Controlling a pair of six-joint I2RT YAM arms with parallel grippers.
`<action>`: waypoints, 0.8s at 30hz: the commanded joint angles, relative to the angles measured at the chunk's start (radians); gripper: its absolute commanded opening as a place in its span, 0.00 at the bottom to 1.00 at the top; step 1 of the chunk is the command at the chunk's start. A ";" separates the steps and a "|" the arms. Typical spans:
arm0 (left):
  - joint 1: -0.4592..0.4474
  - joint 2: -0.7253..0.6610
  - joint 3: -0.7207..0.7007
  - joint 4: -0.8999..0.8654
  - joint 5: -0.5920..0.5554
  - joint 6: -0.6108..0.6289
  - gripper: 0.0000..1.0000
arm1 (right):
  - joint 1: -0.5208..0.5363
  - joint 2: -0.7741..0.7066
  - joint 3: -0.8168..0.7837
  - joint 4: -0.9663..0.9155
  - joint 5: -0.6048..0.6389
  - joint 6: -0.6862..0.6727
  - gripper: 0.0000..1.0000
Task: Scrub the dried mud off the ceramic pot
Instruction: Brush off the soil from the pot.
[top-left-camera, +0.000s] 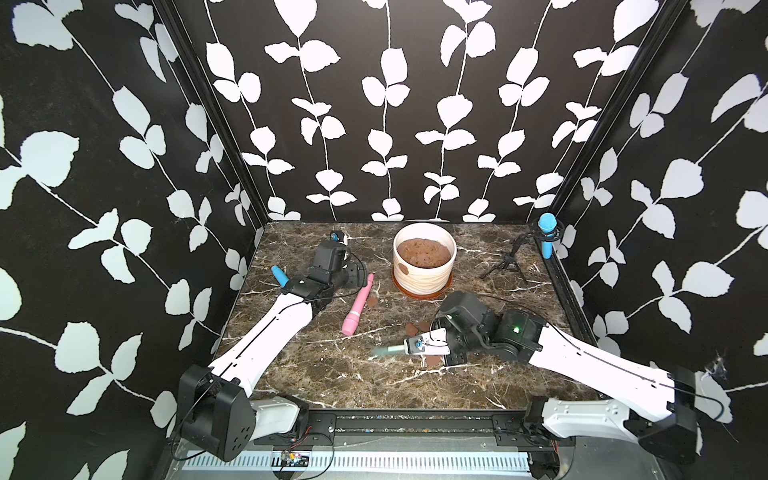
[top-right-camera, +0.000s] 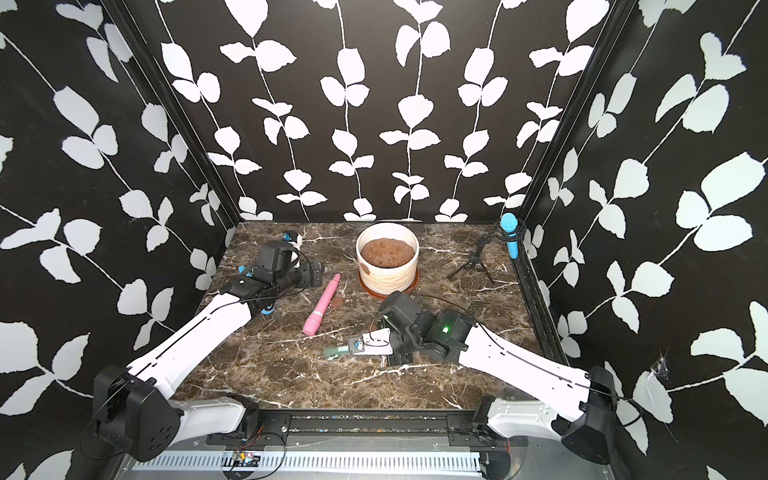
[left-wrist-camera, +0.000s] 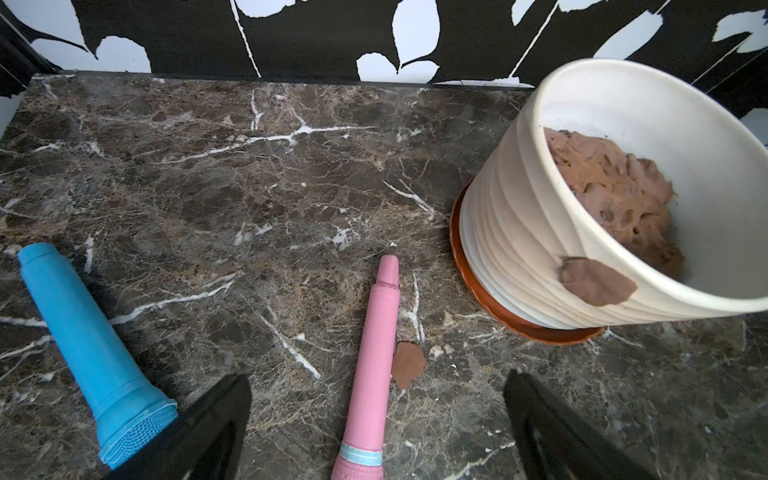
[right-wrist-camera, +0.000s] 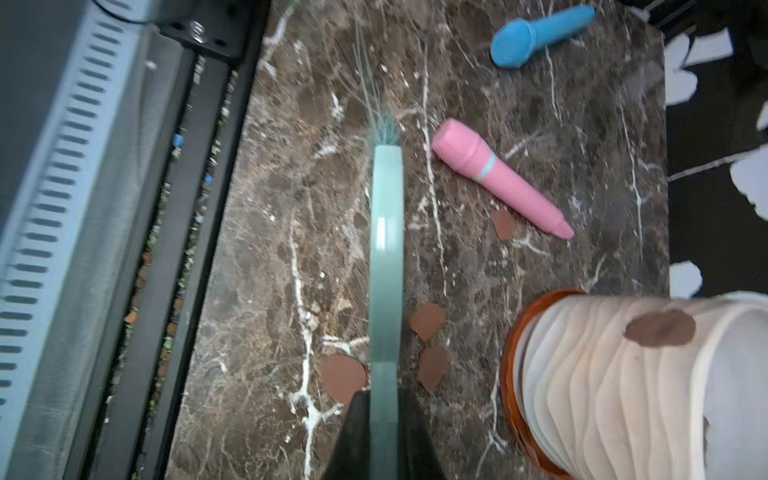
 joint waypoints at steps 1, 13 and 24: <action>0.004 -0.035 -0.020 0.044 0.053 0.023 0.98 | -0.056 -0.060 0.057 0.096 0.176 0.171 0.00; 0.013 0.029 0.032 -0.079 -0.116 -0.122 0.98 | -0.070 0.156 0.359 0.155 0.590 0.868 0.00; 0.074 0.077 0.076 -0.188 -0.153 -0.204 0.98 | 0.005 0.410 0.695 -0.277 0.658 1.236 0.00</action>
